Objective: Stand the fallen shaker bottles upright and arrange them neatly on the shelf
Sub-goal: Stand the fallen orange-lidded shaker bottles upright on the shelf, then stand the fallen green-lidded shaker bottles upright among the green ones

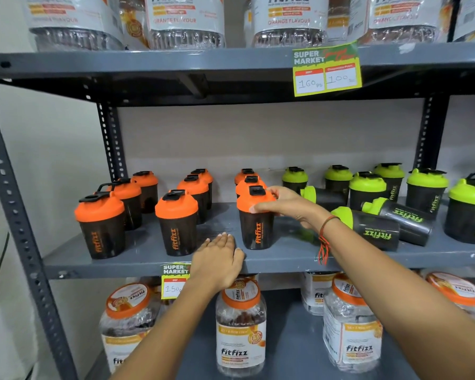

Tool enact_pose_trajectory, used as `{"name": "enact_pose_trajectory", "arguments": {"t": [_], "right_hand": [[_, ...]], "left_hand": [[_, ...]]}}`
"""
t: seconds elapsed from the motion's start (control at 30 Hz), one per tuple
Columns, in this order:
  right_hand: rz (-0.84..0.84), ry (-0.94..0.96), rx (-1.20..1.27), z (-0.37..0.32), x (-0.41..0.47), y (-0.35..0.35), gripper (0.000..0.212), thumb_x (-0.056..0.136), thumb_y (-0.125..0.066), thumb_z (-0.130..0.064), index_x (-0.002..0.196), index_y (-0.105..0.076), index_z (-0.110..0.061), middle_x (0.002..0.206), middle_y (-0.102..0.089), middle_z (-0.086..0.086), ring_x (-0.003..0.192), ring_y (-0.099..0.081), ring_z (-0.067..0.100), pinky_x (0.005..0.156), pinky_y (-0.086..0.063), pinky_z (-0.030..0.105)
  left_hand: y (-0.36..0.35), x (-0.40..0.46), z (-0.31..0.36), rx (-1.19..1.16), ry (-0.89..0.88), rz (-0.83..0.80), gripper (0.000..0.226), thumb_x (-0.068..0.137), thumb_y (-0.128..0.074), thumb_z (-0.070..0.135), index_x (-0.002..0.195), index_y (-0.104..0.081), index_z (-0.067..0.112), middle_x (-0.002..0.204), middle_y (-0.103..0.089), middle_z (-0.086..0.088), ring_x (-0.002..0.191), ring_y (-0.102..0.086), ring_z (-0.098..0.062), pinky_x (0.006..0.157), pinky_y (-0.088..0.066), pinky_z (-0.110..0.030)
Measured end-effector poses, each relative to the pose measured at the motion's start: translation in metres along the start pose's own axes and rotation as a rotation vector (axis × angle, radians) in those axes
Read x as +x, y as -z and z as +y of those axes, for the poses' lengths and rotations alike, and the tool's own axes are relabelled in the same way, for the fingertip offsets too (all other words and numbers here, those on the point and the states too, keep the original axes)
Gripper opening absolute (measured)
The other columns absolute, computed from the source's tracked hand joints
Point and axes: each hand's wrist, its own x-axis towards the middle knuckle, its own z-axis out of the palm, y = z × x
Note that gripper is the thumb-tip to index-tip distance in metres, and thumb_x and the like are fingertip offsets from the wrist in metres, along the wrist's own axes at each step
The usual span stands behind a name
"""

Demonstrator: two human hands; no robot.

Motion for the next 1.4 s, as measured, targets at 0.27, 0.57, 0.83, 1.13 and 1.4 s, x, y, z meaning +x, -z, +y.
{"name": "enact_pose_trajectory", "arguments": {"t": [0.27,0.57,0.83,1.13,1.4], "right_hand": [[-0.025,-0.033,0.063,-0.006,-0.009,-0.004,0.046,0.073,-0.084,-0.03,0.112,-0.062,-0.027,0.103,-0.072,-0.008,0.094,-0.066,0.004,0.066,-0.047,0.015],[0.185,0.014,-0.01,-0.023,-0.02,0.03,0.08,0.078,-0.076,-0.049,0.145,-0.046,-0.018,0.136,-0.055,0.0,0.115,-0.054,0.011,0.093,-0.042,0.024],[0.411,0.087,-0.017,-0.024,-0.028,0.091,0.037,0.084,-0.075,-0.03,0.118,-0.069,-0.016,0.111,-0.071,0.001,0.101,-0.062,0.009,0.077,-0.045,0.019],[0.302,0.089,-0.125,0.015,-0.007,0.154,0.039,0.086,-0.074,-0.012,0.124,-0.064,-0.008,0.108,-0.063,0.005,0.099,-0.057,0.011,0.069,-0.042,0.003],[0.103,0.114,-0.874,0.044,0.06,0.164,0.063,0.075,-0.081,-0.031,0.133,-0.059,-0.018,0.138,-0.059,0.007,0.127,-0.054,0.025,0.102,-0.043,0.031]], "left_hand": [[-0.002,-0.001,-0.002,-0.017,-0.001,0.039,0.062,0.098,-0.018,0.045,0.148,-0.033,0.011,0.155,-0.035,-0.008,0.142,-0.03,-0.017,0.118,-0.021,-0.035],[0.009,-0.032,-0.005,-0.302,0.047,0.386,0.04,0.094,-0.031,0.047,0.07,-0.057,0.029,0.063,-0.062,0.006,0.062,-0.059,-0.016,0.049,-0.038,-0.028],[0.015,-0.037,0.087,-0.391,-0.263,0.378,0.034,0.099,-0.032,0.04,0.104,-0.063,0.026,0.106,-0.071,0.005,0.096,-0.065,-0.021,0.072,-0.055,-0.039],[-0.014,0.02,0.142,-0.148,-0.242,-0.013,0.049,0.101,-0.027,0.035,0.139,-0.043,0.008,0.148,-0.044,-0.013,0.136,-0.039,-0.027,0.115,-0.025,-0.037],[-0.022,0.056,0.154,-0.103,-0.115,-0.17,0.062,0.099,-0.024,0.044,0.151,-0.024,0.009,0.16,-0.02,-0.01,0.147,-0.017,-0.02,0.119,-0.01,-0.034]]}}
